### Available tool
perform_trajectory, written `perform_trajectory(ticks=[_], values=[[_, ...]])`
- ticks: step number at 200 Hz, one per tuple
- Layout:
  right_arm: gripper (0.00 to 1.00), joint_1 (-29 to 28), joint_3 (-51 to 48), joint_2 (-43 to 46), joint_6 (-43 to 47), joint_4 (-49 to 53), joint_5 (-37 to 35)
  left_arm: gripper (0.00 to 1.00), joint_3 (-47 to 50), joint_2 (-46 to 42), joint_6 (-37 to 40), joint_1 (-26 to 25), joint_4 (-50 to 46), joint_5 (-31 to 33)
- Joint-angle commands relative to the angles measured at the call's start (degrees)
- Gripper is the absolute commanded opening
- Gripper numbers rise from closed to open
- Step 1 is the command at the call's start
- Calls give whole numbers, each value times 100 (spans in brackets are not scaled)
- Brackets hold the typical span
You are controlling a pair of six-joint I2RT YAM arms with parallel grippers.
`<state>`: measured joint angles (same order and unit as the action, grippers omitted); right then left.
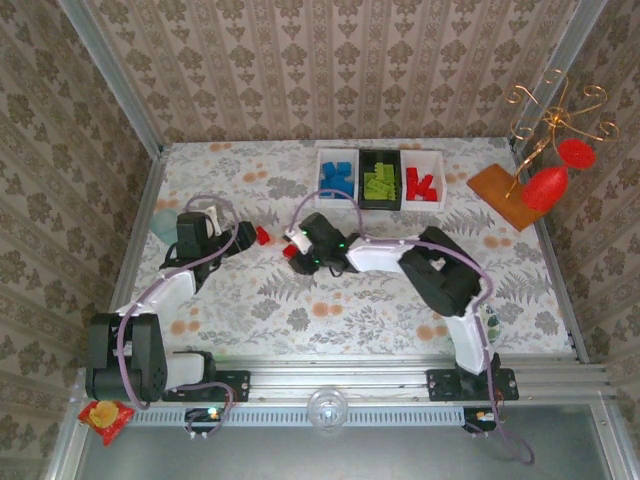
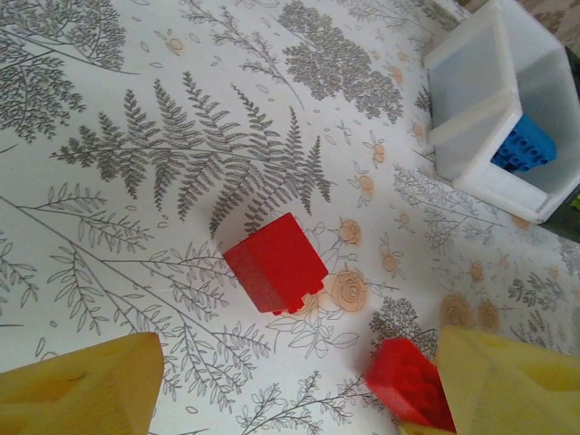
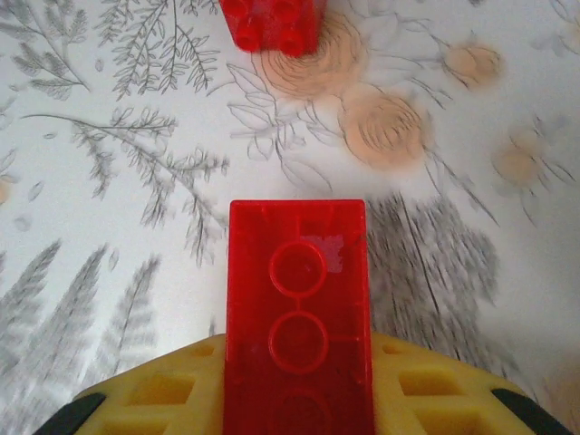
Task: Sort the legos into containers by color
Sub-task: Pick up the lego from the center of the table, then place the lego in the container.
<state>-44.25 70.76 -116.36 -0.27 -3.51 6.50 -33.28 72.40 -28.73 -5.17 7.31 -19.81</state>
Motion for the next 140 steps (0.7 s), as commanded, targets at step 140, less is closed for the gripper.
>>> perform_trajectory(ticks=[140], values=[[28, 3740, -1905, 3515, -2005, -276, -173, 79, -597, 334, -353, -1561, 759, -59]])
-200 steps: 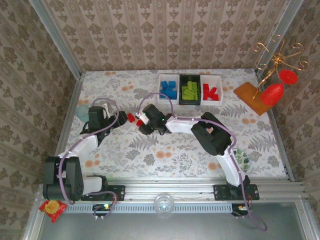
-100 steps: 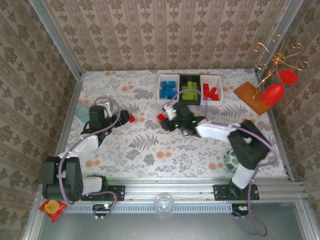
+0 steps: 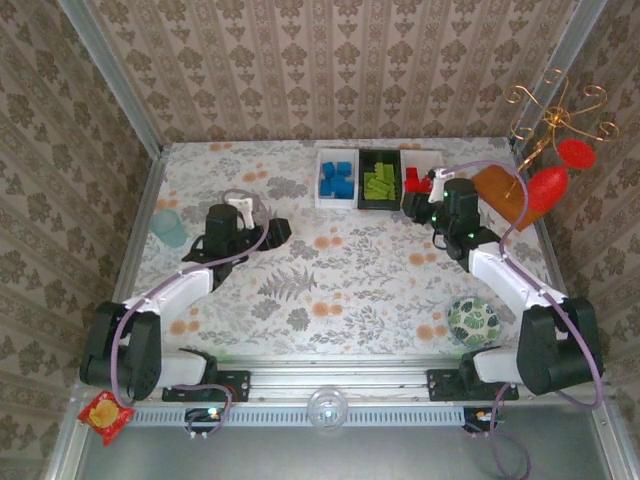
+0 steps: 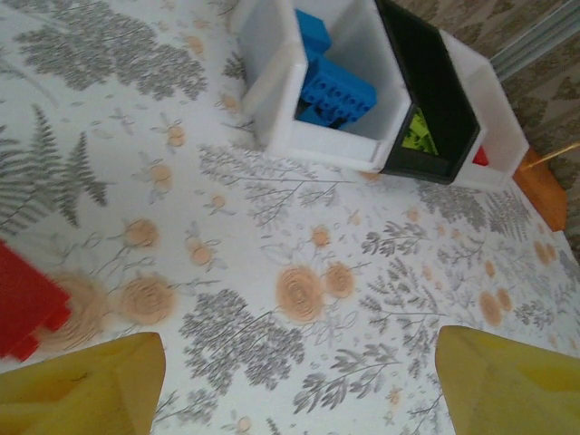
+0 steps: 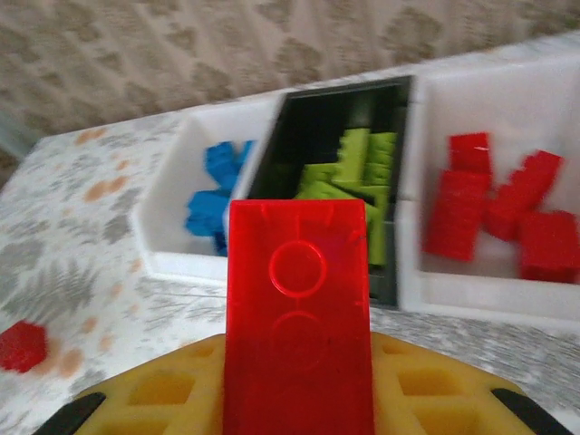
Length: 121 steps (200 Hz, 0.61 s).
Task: Sort the legos into containers by color
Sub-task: Place the lego in the container.
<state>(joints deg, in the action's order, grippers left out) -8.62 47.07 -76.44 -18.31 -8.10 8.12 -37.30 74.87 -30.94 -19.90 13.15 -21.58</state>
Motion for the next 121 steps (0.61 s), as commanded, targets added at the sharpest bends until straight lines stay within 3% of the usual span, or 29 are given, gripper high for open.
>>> perform_trajectory(ticks=[1, 34, 91, 121], values=[[28, 190, 489, -516, -201, 176, -336, 79, -197, 88, -136, -90, 177, 123], [28, 273, 1380, -1640, -258, 259, -401, 80, -131, 82, -123, -111, 218, 172], [30, 528, 3053, -3265, -277, 724, -1109, 80, -56, -76, -55, -110, 127, 219], [36, 605, 3964, -4086, -222, 1110, -1326, 80, -66, -147, 21, -98, 25, 256]])
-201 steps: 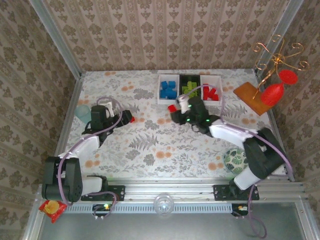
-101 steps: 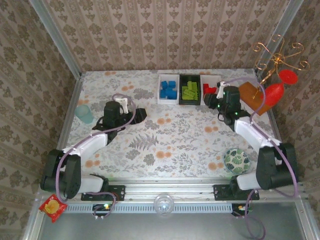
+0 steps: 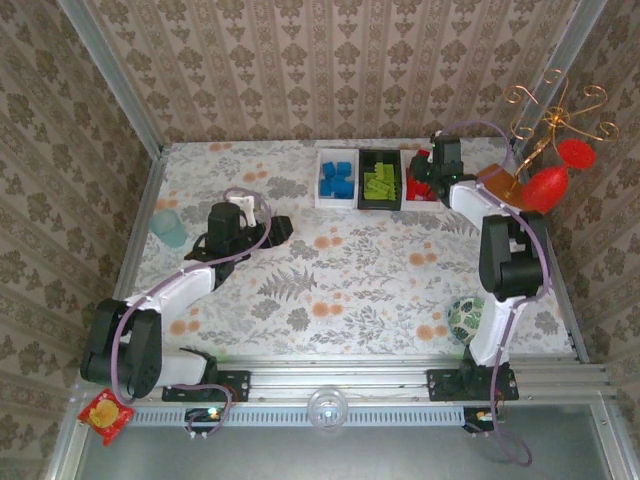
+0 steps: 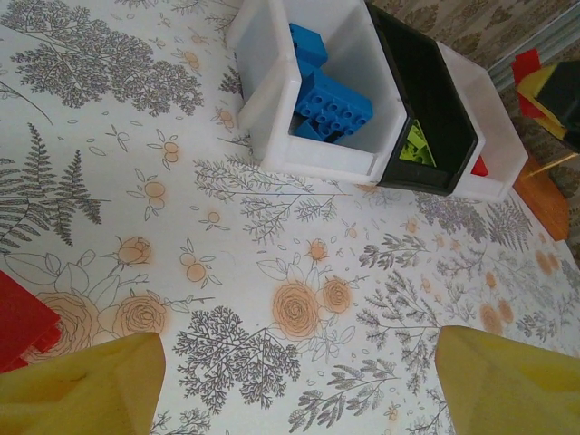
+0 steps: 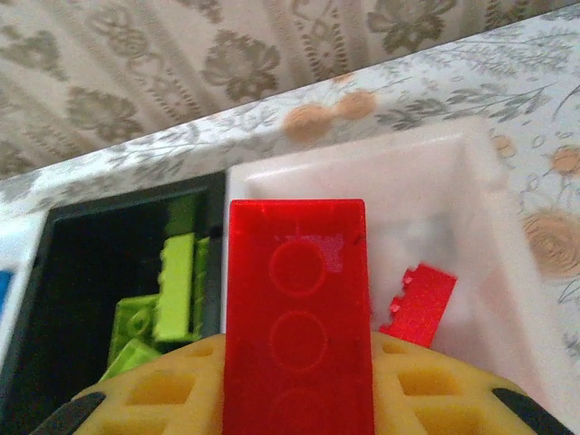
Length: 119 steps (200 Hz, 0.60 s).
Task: Sort the legos into containers by color
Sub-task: Place the lego in the container.
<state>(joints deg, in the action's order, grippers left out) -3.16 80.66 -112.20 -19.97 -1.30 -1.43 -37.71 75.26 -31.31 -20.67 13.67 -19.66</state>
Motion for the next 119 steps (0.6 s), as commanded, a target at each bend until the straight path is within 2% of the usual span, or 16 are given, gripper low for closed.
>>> perform_trajectory(ticks=[1, 31, 55, 74, 88, 119], values=[[37, 64, 633, -534, -55, 449, -369, 80, -25, -187, 61, -24, -29, 61], [48, 105, 1273, -897, 72, 738, -326, 80, -25, -308, 179, -18, -213, 141], [56, 33, 990, -362, 95, 550, -164, 81, -34, -404, 346, 14, -476, 276], [58, -203, 351, 346, 192, 317, -216, 81, 45, -511, 356, 146, -576, 298], [60, -548, -357, 909, 244, -56, -67, 81, 176, -627, 326, 345, -584, 292], [66, -1829, -1527, 1614, 316, -717, 51, 82, 526, -999, 318, 958, -681, 324]])
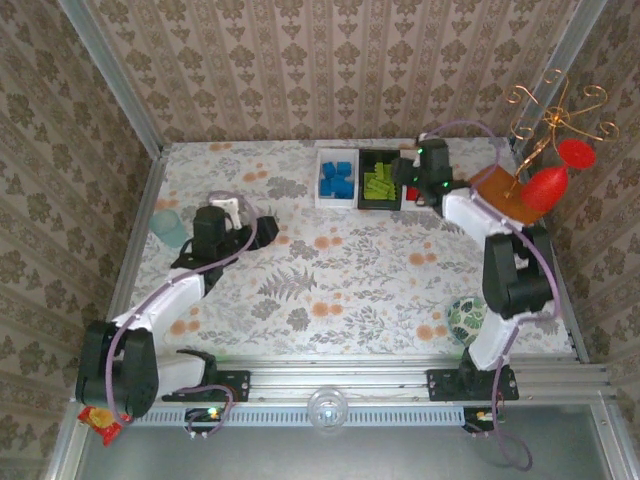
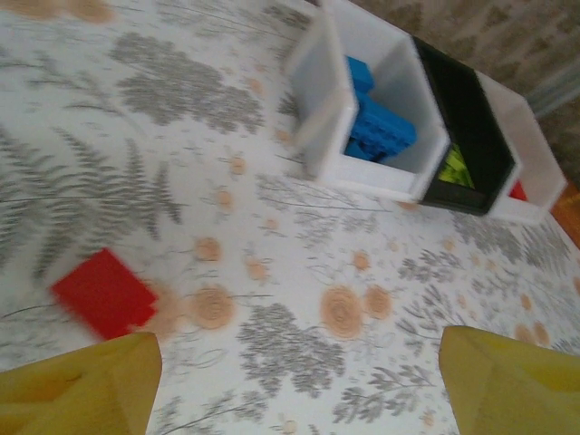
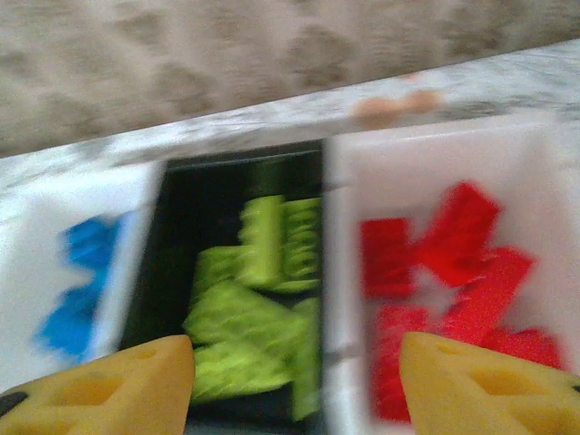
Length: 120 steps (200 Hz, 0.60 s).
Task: Sort the legos into containers by color
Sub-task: Place the lego in the container, then pick up the lego from the middle-left of the table.
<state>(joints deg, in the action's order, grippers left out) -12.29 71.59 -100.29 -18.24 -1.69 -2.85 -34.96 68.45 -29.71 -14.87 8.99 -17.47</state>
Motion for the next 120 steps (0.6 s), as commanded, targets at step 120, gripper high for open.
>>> perform_trajectory(ticks=[120], values=[[81, -3382, 1408, -2645, 917, -889, 506, 84, 977, -1501, -1, 1250, -284, 910]])
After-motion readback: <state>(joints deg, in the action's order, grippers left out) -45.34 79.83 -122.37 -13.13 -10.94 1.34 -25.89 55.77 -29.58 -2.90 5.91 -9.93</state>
